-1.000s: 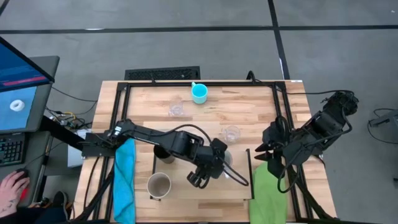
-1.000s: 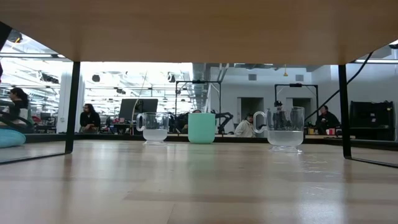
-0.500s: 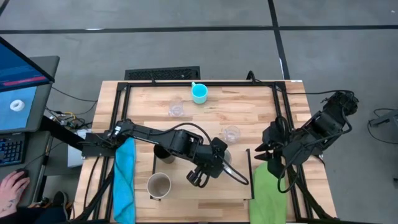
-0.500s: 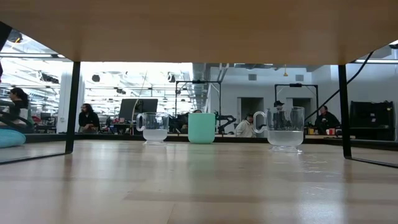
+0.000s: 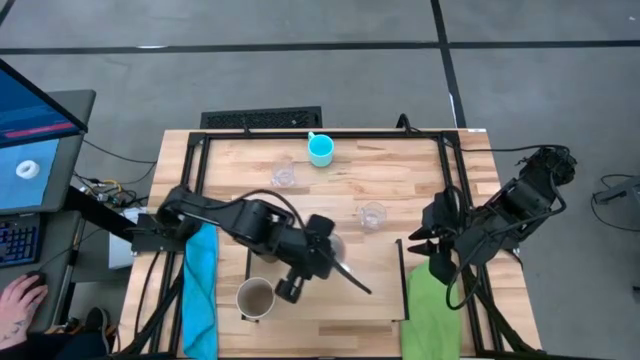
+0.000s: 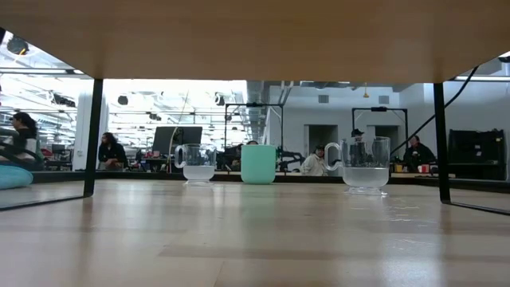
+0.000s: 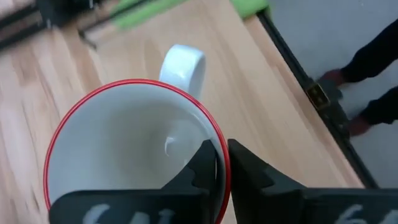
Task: Stack small to large cups/mugs on shelf
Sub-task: Put the gray patterned mug on the shelf, then put the blue mug on the shelf
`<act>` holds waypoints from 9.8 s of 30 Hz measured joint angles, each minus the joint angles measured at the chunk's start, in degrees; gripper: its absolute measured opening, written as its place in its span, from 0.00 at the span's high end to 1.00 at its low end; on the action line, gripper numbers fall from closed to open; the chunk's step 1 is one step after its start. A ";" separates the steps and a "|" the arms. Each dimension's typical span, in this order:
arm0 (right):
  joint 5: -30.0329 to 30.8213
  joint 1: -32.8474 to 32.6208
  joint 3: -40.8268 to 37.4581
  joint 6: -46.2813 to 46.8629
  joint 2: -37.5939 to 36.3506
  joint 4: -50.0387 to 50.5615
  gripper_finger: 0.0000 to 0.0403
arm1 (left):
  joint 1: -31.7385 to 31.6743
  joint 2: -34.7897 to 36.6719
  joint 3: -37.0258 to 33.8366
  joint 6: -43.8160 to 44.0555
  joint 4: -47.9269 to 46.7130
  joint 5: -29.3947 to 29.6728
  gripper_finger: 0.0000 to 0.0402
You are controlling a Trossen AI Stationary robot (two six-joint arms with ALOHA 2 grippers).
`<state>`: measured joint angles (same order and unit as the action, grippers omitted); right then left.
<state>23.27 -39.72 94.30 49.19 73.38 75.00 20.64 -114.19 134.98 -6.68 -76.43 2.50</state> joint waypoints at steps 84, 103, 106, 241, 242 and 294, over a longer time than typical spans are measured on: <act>0.61 4.61 0.02 -1.18 0.00 -6.13 0.62 | 2.47 25.62 -39.67 9.87 28.28 3.78 0.98; 0.31 4.61 0.02 -2.56 0.00 -6.05 0.62 | 0.58 14.48 -30.29 5.27 13.42 0.79 0.97; 0.08 4.61 0.02 -2.68 0.00 -6.05 0.62 | 0.58 14.68 -30.14 5.59 14.27 1.01 0.97; 6.91 39.16 3.76 -75.77 14.73 -37.69 0.96 | 0.66 32.05 -2.10 17.96 -12.59 32.26 0.55; 6.69 38.59 3.76 -75.01 13.91 -38.77 0.96 | 0.66 32.07 -2.10 18.18 -12.59 32.27 0.55; -51.38 23.02 3.76 -44.72 -4.42 -43.35 0.95 | 0.63 28.19 -2.12 17.84 0.82 27.79 0.55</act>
<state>-28.11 -16.71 98.06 4.47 68.96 31.65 21.27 -86.00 132.86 11.16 -75.61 30.29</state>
